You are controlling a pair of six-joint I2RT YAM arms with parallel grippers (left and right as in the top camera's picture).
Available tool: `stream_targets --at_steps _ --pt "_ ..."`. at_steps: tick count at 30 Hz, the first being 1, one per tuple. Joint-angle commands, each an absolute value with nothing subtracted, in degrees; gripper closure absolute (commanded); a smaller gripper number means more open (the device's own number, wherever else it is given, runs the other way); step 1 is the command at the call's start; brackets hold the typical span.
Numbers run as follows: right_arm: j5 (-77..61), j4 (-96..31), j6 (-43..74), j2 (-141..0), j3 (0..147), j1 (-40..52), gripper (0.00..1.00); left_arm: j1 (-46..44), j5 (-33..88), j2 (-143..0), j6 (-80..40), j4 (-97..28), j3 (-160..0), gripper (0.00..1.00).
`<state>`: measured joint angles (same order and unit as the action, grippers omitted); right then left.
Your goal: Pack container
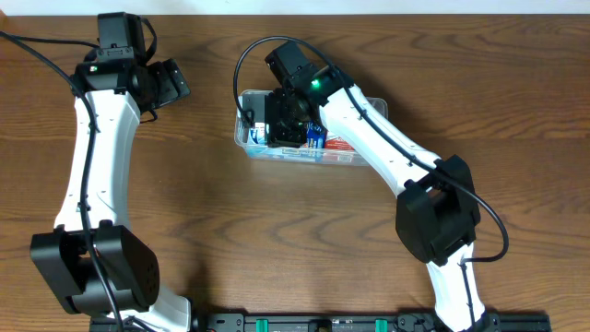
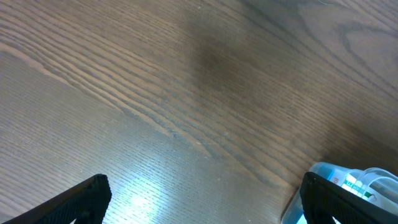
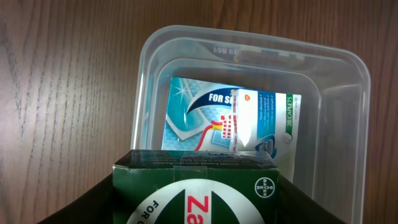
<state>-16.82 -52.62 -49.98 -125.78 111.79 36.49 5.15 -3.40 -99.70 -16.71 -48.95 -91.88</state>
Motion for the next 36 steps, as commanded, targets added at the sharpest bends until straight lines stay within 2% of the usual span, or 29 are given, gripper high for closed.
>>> stream_targets --at_steps 1,14,36 --pt "-17.4 -52.3 -47.6 -126.8 114.6 35.3 0.47 5.3 -3.7 -100.0 -16.8 -49.0 -92.1 0.02" --pt "-20.2 -52.6 -47.6 -126.8 114.6 31.7 0.49 5.3 -3.7 -100.0 -16.8 -49.0 -92.1 0.02" --pt "-18.9 -55.0 -48.5 -133.4 114.6 35.7 0.54 5.3 -3.7 -100.0 -16.8 -49.0 -92.1 0.02"
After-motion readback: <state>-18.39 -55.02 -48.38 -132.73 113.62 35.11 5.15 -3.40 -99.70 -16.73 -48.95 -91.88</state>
